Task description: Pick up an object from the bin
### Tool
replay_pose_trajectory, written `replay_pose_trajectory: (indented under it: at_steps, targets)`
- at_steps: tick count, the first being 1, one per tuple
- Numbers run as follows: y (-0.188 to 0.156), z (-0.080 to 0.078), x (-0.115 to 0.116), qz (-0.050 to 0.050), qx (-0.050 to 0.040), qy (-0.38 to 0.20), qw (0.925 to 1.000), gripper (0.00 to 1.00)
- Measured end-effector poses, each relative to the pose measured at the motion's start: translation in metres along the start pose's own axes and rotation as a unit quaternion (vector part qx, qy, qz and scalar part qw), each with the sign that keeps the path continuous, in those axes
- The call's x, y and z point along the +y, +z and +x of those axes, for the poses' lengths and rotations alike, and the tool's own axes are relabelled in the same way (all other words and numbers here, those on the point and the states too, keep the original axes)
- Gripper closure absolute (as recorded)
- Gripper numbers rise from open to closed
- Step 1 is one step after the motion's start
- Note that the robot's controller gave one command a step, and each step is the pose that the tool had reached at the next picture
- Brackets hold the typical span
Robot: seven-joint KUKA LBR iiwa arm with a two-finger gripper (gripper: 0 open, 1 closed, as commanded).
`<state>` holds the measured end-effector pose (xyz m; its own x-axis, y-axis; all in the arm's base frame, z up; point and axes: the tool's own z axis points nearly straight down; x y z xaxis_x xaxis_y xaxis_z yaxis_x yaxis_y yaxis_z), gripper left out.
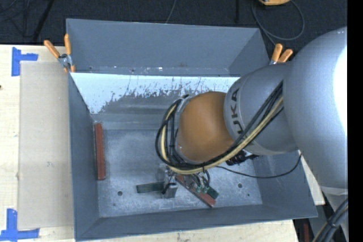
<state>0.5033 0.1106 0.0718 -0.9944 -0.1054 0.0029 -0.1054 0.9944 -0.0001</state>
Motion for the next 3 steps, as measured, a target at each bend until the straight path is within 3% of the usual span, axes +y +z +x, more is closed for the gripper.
replay_pose_trajectory:
  at_steps: [1, 2, 3]
  targets:
    - [-0.113, -0.004, -0.004, 0.000, -0.0052, -0.021, 0.9998, 1.00]
    - [-0.179, 0.013, -0.020, 0.000, -0.0044, -0.024, 0.9997, 1.00]
    - [-0.177, -0.006, 0.008, 0.000, -0.0022, -0.143, 0.9898, 1.00]
